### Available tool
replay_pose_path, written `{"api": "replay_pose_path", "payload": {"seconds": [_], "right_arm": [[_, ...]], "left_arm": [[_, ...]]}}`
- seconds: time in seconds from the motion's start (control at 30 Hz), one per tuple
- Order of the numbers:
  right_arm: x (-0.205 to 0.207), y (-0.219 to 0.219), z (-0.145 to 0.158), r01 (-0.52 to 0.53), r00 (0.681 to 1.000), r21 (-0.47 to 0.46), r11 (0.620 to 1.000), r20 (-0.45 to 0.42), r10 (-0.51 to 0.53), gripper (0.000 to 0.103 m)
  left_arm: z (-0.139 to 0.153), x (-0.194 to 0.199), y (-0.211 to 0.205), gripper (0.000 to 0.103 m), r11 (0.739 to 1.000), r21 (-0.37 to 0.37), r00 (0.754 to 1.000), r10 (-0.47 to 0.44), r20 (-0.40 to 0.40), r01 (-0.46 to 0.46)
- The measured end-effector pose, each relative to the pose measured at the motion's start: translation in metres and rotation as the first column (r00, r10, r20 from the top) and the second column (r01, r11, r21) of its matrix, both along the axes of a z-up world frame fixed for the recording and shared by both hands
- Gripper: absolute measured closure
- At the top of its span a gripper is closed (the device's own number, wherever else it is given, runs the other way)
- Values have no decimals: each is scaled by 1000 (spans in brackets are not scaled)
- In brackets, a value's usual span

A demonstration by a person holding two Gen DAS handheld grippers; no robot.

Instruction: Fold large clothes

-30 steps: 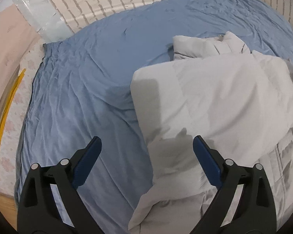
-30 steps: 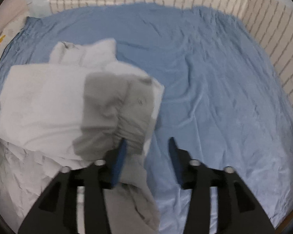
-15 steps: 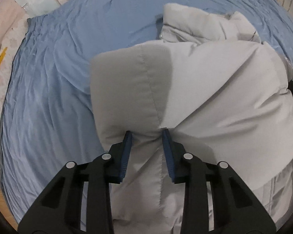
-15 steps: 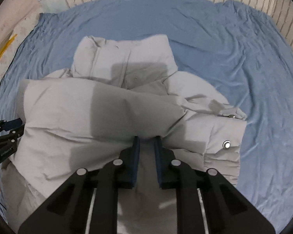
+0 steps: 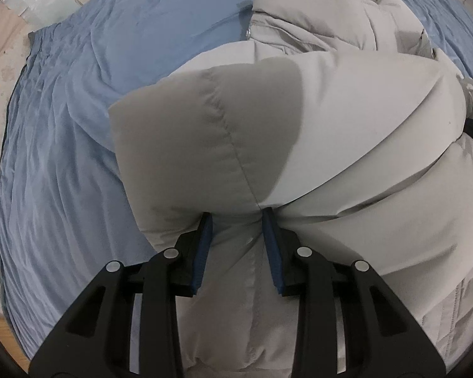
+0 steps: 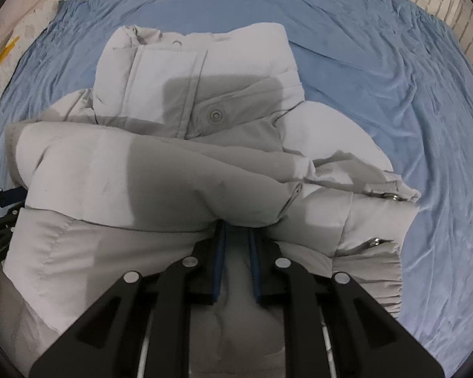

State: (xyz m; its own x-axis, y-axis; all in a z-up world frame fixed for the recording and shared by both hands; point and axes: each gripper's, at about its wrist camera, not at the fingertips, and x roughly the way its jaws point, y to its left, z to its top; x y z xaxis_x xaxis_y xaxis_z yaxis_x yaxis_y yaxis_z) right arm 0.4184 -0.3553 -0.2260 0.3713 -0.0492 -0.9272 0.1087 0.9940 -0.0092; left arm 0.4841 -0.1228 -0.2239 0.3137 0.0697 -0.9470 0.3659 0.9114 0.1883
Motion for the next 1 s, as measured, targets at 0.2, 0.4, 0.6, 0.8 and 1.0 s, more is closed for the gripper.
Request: {"api": "replay_pose_path", "payload": {"seconds": [0.2, 0.4, 0.6, 0.8, 1.0], "right_arm": [[5, 2, -6, 1, 1000, -14, 1000, -12, -1, 89], [6, 7, -10, 0, 1000, -20, 1000, -13, 0, 89], [6, 10, -12, -4, 1000, -33, 999, -14, 4, 89], [7, 12, -15, -2, 1000, -29, 1000, -17, 1, 89], [-6, 0, 10, 35, 999, 69, 997, -26, -33, 87]], "left_arm": [[-8, -7, -14, 71, 999, 41, 1000, -8, 15, 7], [-16, -10, -39, 71, 999, 53, 1000, -7, 13, 7], [-17, -4, -40, 71, 998, 61, 1000, -1, 18, 0], [-17, -4, -39, 71, 998, 59, 1000, 5, 17, -6], [0, -13, -35, 71, 999, 53, 999, 5, 40, -7]]}}
